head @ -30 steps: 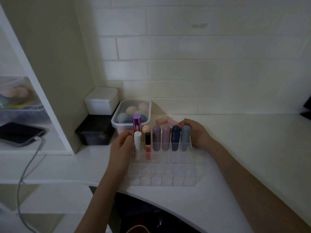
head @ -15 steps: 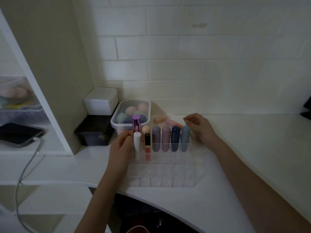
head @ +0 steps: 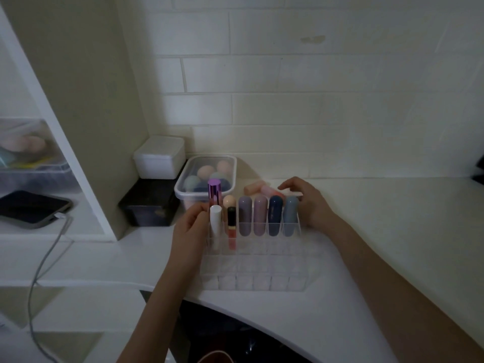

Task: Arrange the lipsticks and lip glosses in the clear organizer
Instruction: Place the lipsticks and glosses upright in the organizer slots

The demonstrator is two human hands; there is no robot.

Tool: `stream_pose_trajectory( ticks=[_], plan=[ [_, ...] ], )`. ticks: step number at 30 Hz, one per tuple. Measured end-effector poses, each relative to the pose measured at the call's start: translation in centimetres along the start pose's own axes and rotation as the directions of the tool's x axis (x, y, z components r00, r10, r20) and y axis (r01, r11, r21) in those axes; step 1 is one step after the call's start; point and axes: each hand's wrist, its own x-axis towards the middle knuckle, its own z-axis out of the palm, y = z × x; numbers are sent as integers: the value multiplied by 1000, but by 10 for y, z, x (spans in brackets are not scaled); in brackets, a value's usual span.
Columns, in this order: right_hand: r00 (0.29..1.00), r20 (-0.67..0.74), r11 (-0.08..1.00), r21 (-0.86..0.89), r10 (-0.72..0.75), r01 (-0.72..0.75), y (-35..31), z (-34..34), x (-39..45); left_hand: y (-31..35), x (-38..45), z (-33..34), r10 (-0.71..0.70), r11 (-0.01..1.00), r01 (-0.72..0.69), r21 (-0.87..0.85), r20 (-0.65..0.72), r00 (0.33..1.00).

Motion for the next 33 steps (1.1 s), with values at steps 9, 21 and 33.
stream_pose_trajectory(
  ticks=[9, 21, 33],
  plan=[
    [994, 99, 996, 78, 46, -54, 5, 9, 11, 0, -1, -1, 3, 1000, -3, 9, 9, 1000],
    [962, 129, 889, 426, -242, 167, -64, -27, -15, -5, 1, -2, -7, 1000, 7, 8, 18, 1000],
    [903, 182, 874, 382, -389, 299, -119, -47, -35, -3, 0, -2, -34, 999, 33, 26, 23, 999]
  ],
)
